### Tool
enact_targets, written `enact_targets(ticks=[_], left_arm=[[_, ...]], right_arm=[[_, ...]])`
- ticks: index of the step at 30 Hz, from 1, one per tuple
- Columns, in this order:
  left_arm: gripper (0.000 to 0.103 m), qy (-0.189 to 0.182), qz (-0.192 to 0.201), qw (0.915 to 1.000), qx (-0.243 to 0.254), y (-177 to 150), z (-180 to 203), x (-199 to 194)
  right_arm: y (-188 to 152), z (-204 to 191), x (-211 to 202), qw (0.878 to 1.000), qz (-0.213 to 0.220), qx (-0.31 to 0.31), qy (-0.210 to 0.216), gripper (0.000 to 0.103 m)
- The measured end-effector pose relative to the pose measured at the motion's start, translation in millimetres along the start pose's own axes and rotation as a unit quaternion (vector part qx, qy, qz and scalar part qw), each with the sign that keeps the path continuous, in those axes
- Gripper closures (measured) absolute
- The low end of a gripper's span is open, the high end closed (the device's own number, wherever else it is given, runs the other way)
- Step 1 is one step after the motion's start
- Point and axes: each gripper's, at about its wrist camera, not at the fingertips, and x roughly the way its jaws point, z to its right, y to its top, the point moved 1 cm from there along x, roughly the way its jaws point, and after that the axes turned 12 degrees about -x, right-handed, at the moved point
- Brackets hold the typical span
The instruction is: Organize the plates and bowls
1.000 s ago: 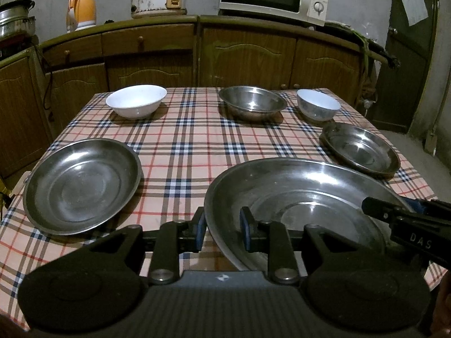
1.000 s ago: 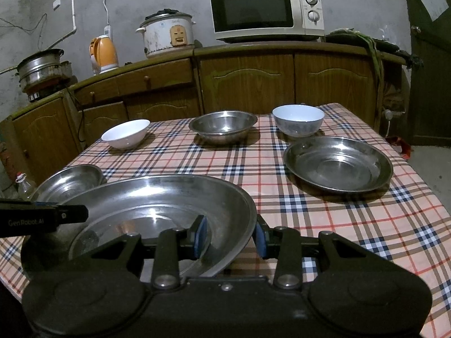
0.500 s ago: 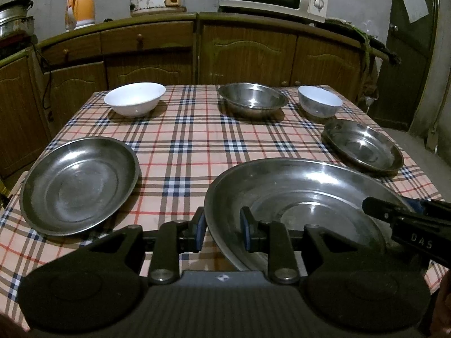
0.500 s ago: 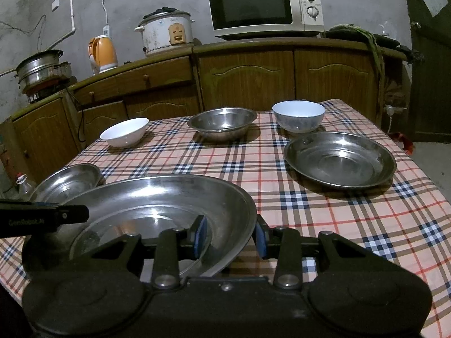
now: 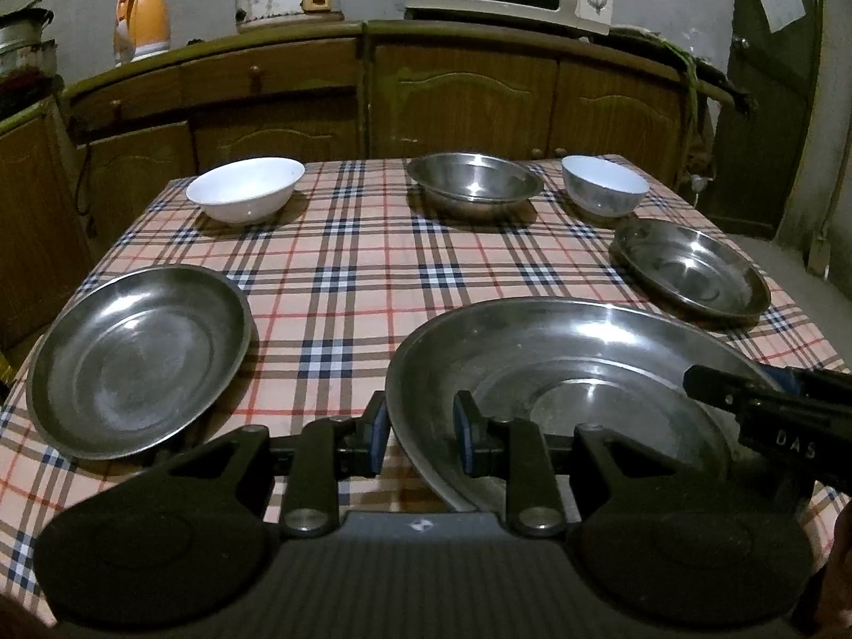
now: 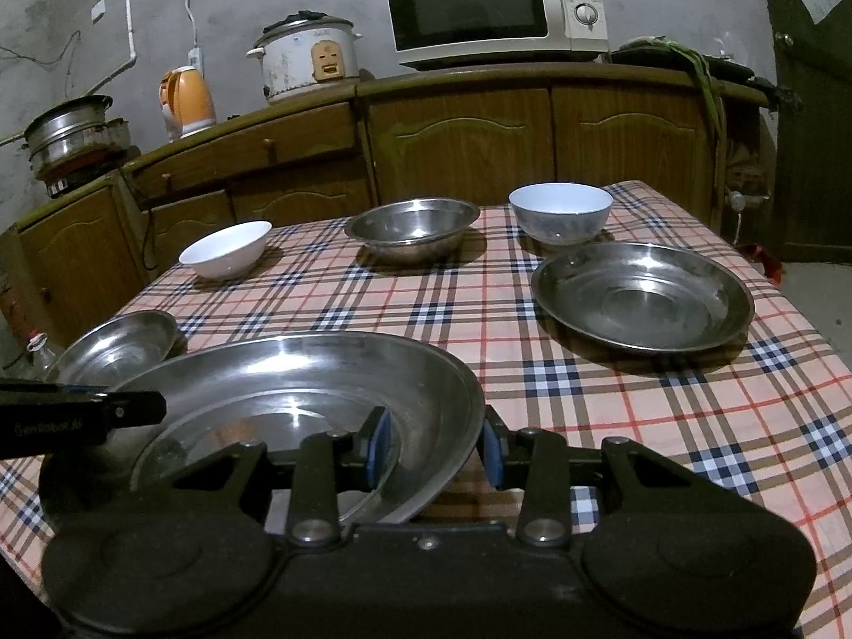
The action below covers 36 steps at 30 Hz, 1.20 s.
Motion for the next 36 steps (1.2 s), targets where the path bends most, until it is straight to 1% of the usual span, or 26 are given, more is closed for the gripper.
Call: enact_targets(ticks=[9,18,27,36], left_arm=[[0.076,0.003,0.005,1.0,0.006,2,3,9],[0.075,0.008,0.014,0.9999,0.0,11,2,22],[0.075,0.017,0.007,0.9998,-0.003,21,3,42],[0.074,0.021,-0.002,0.9998,-0.001,26,9,60]], right_arm=[[4,8,15,1.0,0.011,-0.003,0.005,0.058],[11,14,31,0.999,0.028,-0.003,0.019,0.058],[20,25,49,0.998,0.057,-0.012,0.035,0.058],[24,34,63,0.998,0.056,-0.01,0.034,0.058]])
